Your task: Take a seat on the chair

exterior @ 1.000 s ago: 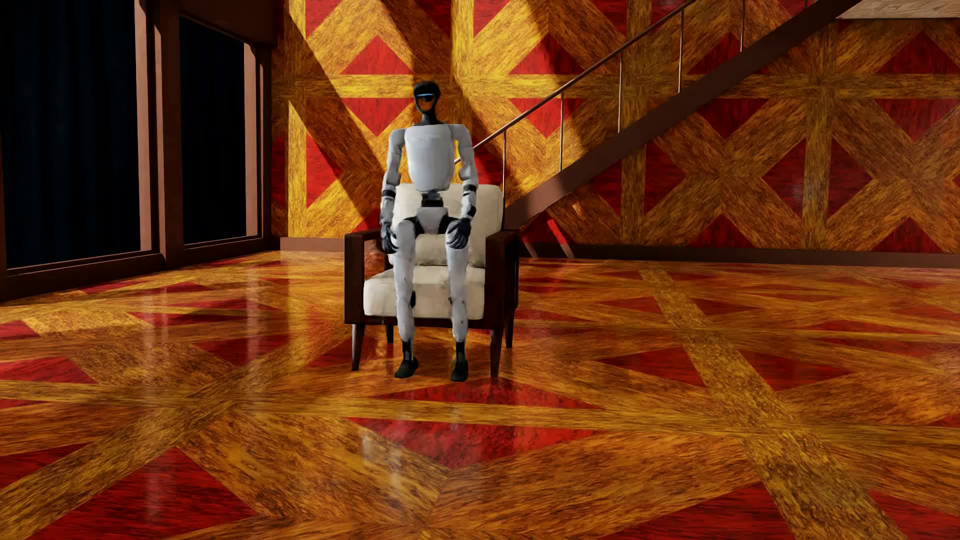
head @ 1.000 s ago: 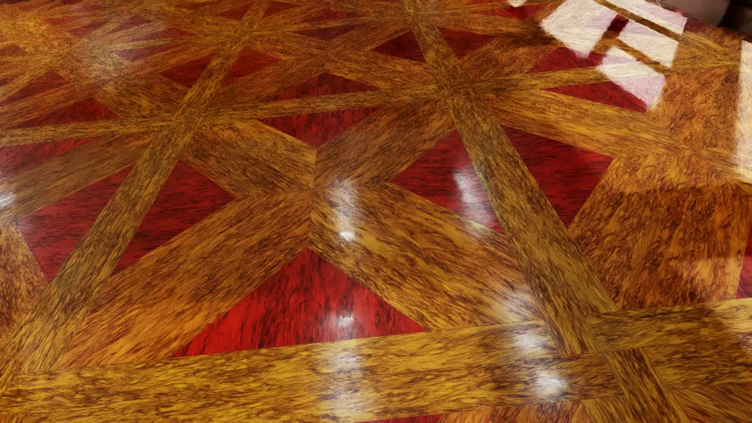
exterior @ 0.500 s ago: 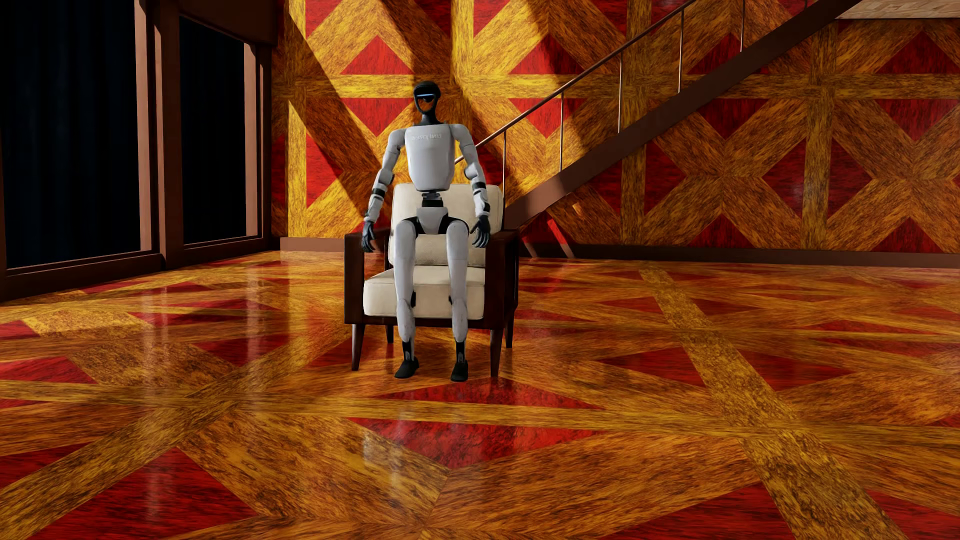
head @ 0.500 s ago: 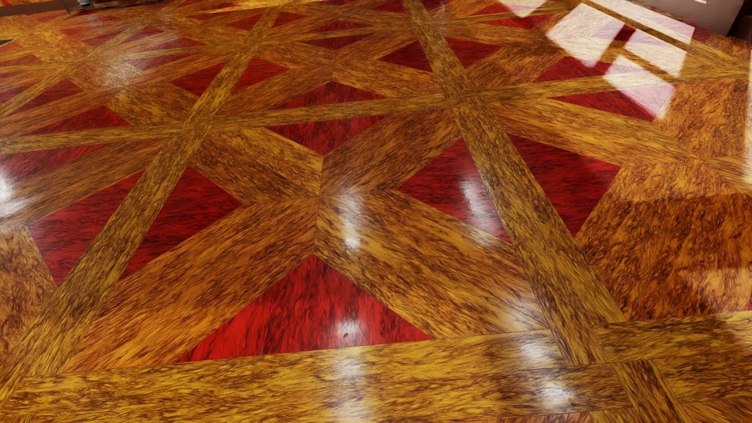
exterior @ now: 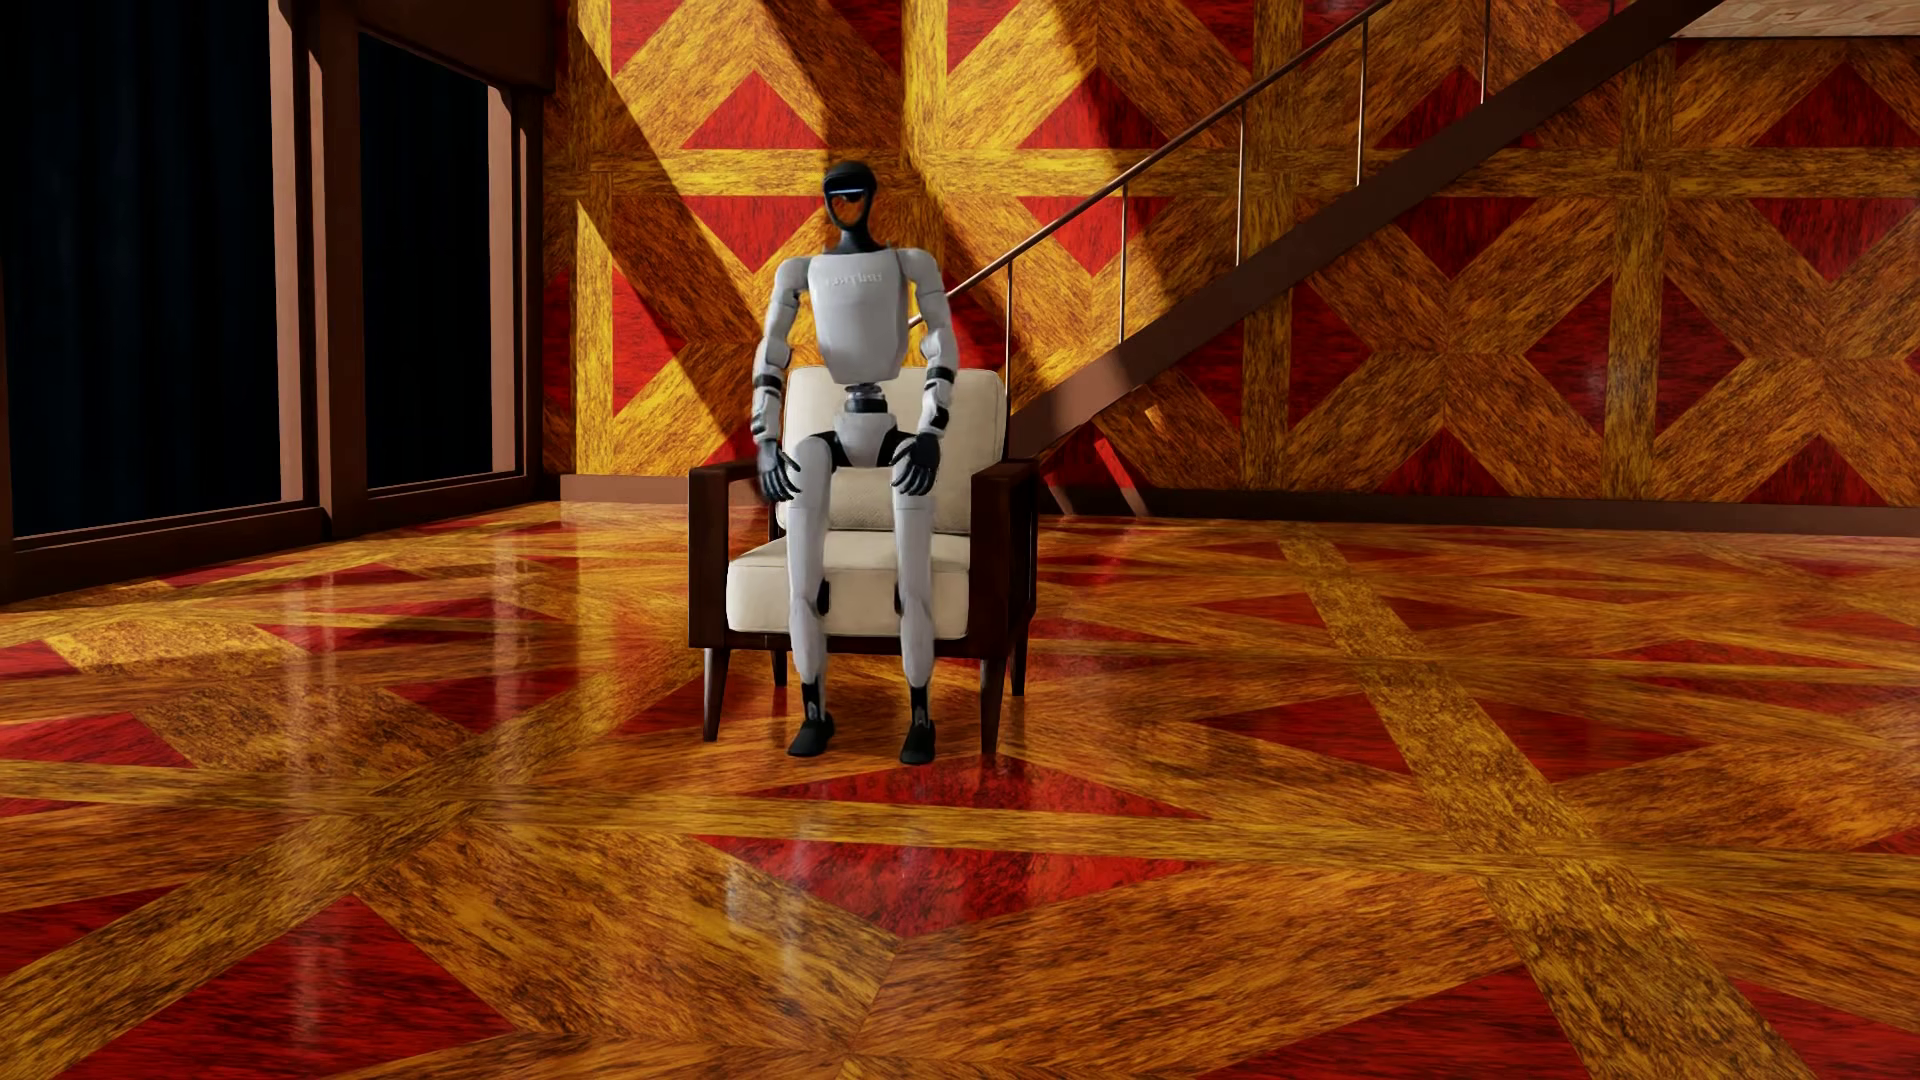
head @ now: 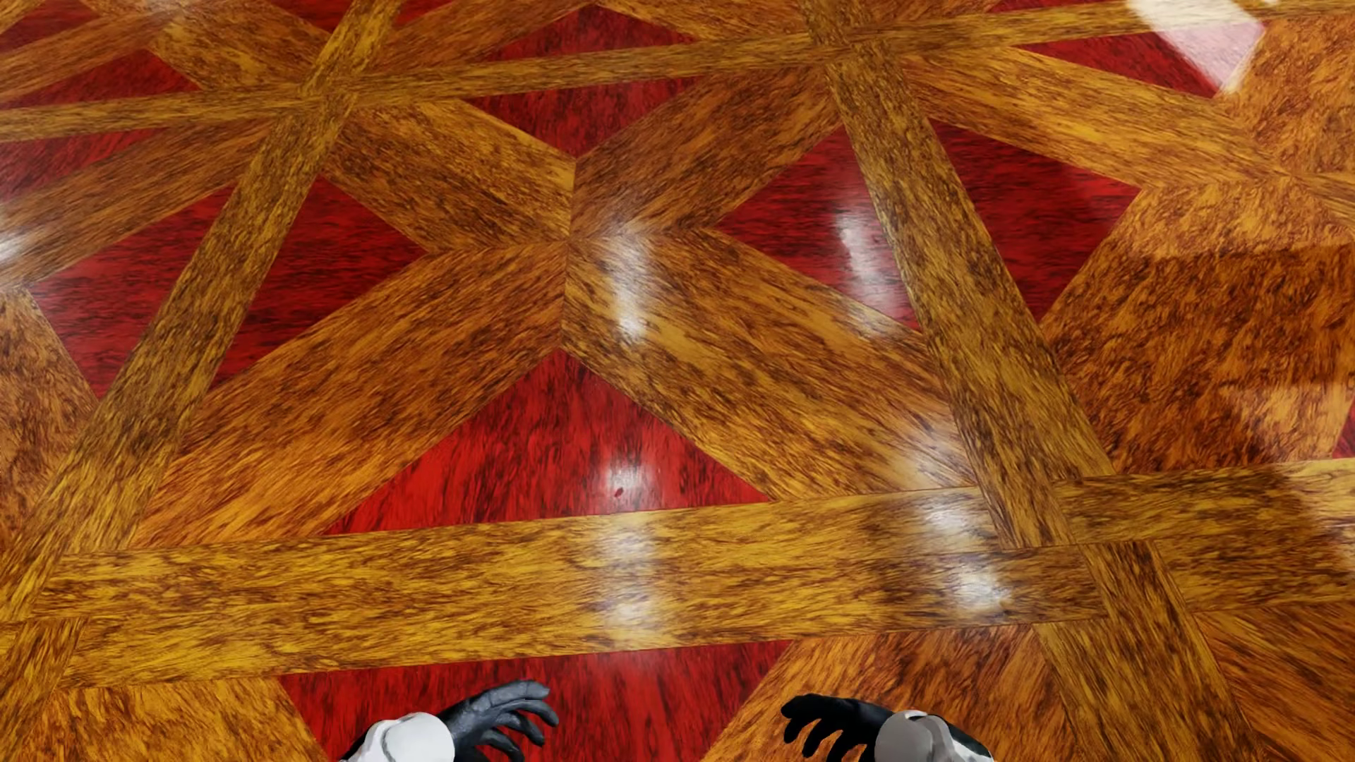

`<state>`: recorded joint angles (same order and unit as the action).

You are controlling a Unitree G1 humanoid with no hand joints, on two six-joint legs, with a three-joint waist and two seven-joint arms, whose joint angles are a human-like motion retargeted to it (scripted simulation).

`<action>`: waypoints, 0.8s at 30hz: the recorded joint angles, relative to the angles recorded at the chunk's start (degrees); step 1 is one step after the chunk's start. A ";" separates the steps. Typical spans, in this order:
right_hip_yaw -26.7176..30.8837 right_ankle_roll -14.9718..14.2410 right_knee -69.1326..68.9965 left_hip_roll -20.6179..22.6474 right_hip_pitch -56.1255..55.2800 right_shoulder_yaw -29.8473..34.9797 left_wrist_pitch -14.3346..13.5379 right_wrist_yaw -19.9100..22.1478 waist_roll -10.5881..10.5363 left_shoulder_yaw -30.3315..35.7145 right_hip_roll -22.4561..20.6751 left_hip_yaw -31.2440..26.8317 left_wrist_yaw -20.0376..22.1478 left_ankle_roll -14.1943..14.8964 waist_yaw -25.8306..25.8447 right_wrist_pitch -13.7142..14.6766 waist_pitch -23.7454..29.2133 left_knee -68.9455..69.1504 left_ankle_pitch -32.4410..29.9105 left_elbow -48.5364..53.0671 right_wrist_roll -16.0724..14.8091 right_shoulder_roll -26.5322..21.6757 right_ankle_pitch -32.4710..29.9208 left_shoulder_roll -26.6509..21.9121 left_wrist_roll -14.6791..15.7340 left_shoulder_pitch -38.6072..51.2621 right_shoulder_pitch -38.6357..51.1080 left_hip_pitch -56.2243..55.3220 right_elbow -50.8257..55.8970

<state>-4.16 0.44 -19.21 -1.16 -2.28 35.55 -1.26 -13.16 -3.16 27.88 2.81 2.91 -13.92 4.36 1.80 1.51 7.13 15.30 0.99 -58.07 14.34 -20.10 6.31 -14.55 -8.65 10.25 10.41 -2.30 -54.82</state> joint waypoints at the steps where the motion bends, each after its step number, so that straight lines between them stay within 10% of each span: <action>1: 0.33 -0.34 -2.09 -0.57 -2.19 1.47 -0.33 -0.57 -0.06 1.61 0.09 -0.37 -0.16 0.53 -0.04 0.45 1.98 3.44 0.46 1.29 0.59 -0.55 0.17 -0.64 -0.34 2.19 1.93 -3.11 1.46; 5: 1.37 -1.79 -11.50 -2.24 -12.77 10.68 -0.95 0.97 0.20 6.68 1.28 -0.58 3.88 2.27 -0.05 1.41 10.86 12.30 1.28 6.33 2.53 -2.53 2.26 -3.44 0.14 10.20 10.90 -13.75 7.12; 6: 2.95 -1.74 -14.33 -1.92 -15.40 10.13 -5.54 -1.74 0.77 8.04 1.94 -1.40 3.56 2.39 -0.07 6.07 13.88 14.84 1.98 6.56 2.34 -3.38 5.60 -3.89 -0.42 12.26 14.56 -16.75 7.27; 14: 5.34 -10.02 -39.82 -6.47 -40.35 29.26 -13.48 7.14 2.37 19.60 8.25 -3.99 5.70 8.77 -0.84 11.12 30.63 41.19 7.54 26.99 8.20 -7.51 8.75 -16.77 -3.35 28.83 35.93 -43.34 14.27; 24: 14.26 -12.73 -78.65 -10.18 -71.54 45.69 -20.97 38.54 2.75 23.20 10.48 -10.50 28.99 15.44 -1.10 14.47 42.28 79.06 15.78 63.24 -2.39 -33.57 20.08 -41.78 10.31 41.54 59.65 -76.03 51.92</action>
<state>10.09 -12.29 -97.86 -11.34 -73.82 81.24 -22.24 25.39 -0.42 51.08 13.29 -7.58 15.07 19.80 0.71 15.98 49.42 94.36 16.77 5.17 11.95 -53.67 26.38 -56.34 1.66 51.79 70.06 -78.33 -2.90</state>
